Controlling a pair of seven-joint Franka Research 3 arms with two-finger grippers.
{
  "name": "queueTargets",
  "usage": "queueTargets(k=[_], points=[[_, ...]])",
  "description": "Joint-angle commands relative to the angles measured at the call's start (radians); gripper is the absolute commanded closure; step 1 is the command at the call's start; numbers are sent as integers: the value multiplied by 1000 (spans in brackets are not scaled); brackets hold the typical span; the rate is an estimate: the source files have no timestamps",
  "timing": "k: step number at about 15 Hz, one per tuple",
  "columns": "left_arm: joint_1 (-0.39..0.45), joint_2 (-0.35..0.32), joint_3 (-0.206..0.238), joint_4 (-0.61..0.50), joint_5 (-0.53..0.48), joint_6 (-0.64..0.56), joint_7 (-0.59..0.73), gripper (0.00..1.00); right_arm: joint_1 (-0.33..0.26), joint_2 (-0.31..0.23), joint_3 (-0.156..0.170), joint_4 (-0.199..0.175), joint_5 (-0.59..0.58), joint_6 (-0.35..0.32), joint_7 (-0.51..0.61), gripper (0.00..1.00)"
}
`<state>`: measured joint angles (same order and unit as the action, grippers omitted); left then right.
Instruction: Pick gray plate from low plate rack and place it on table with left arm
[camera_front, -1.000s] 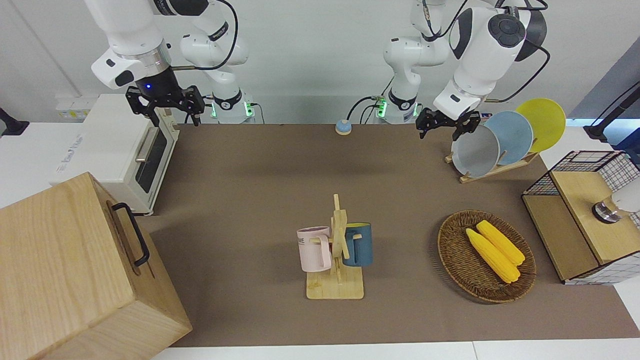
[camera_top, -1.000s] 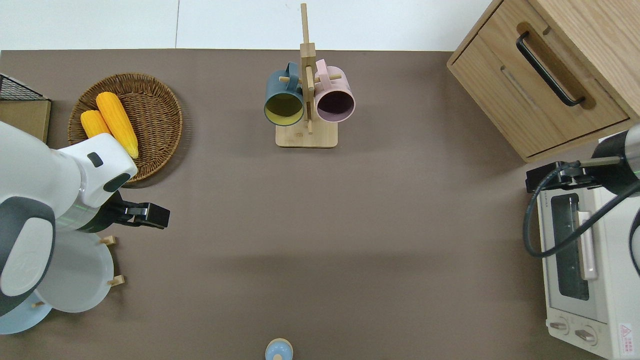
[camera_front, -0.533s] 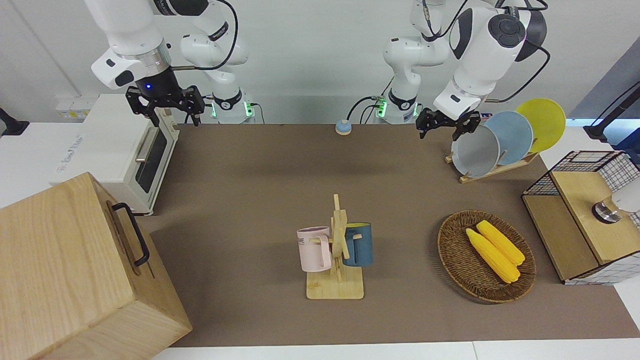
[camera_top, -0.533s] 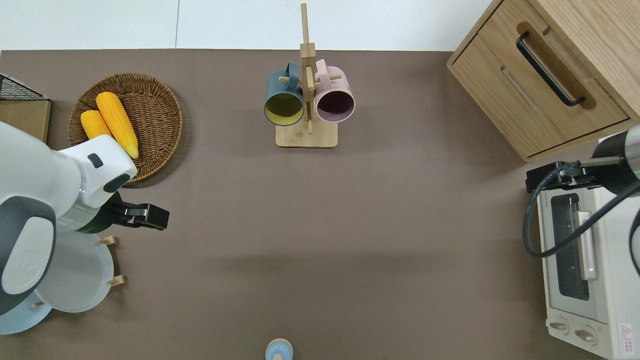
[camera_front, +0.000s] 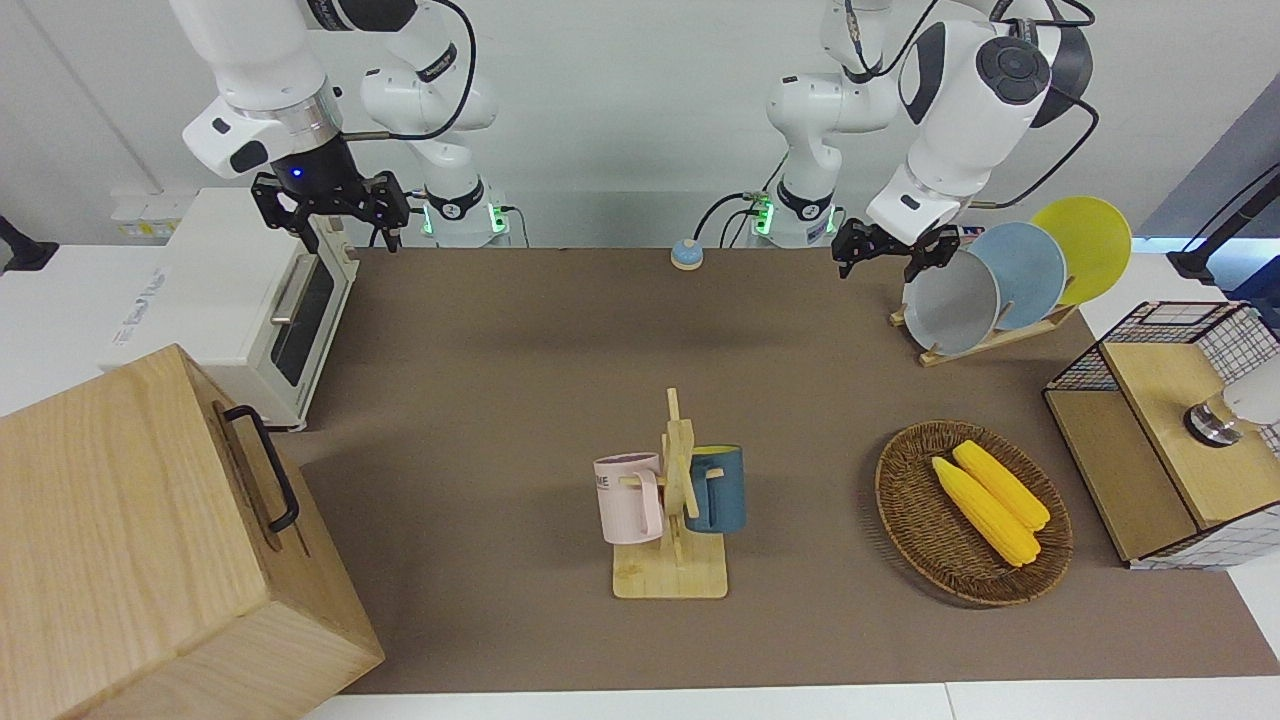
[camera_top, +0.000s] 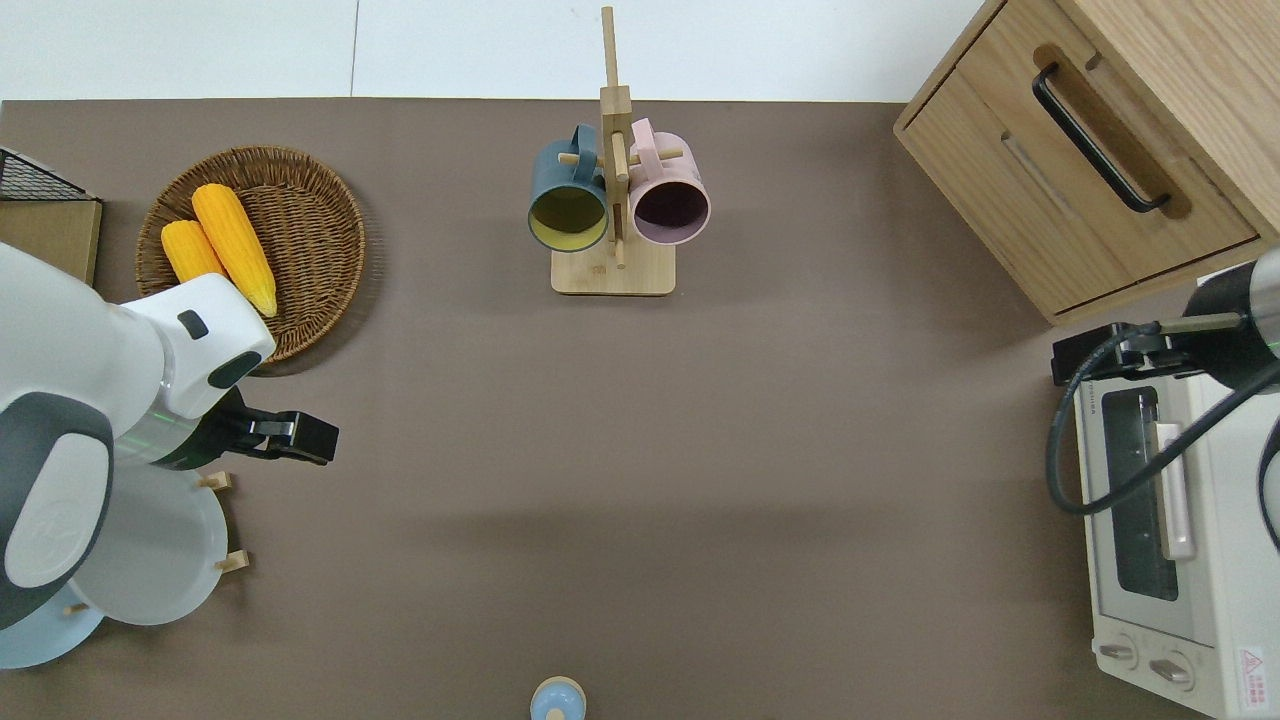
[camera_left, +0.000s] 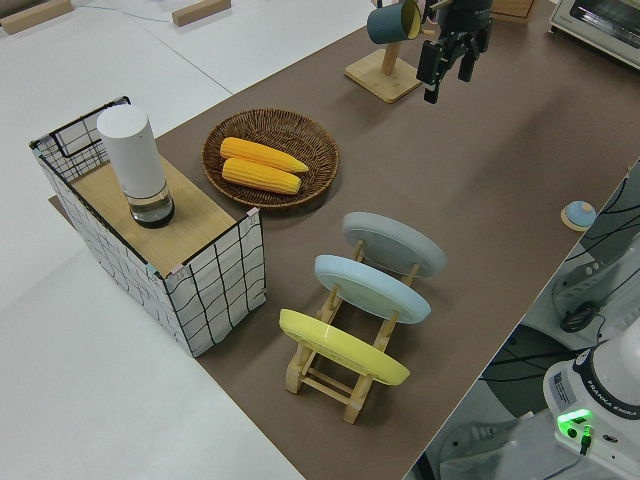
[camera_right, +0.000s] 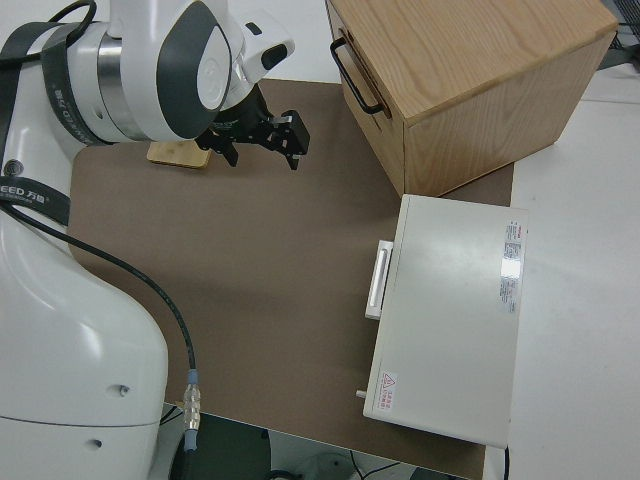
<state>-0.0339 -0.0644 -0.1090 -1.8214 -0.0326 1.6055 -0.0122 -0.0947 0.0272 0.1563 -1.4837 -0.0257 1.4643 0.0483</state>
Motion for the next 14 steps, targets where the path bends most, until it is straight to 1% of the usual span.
queueTargets(k=[1, 3, 5, 7, 9, 12, 14], points=[[17, -23, 60, -15, -15, -33, 110, 0, 7, 0, -6, 6, 3, -1, 4, 17], [37, -18, 100, -16, -15, -35, 191, 0, 7, 0, -6, 6, 3, -1, 4, 17], [74, -18, 127, -16, -13, -35, 251, 0, 7, 0, -6, 6, 3, -1, 4, 17], [118, -25, 130, -16, -9, -50, 305, 0, 7, 0, -6, 6, 3, -1, 4, 17], [150, -28, 132, -16, -3, -53, 307, 0, 7, 0, -6, 6, 3, -1, 4, 17], [160, -35, 132, -16, 40, -53, 307, 0, 7, 0, -6, 6, 3, -2, 4, 17], [164, -52, 132, -27, 80, -56, 305, 0, 7, 0, -6, 6, 3, -1, 4, 17]])
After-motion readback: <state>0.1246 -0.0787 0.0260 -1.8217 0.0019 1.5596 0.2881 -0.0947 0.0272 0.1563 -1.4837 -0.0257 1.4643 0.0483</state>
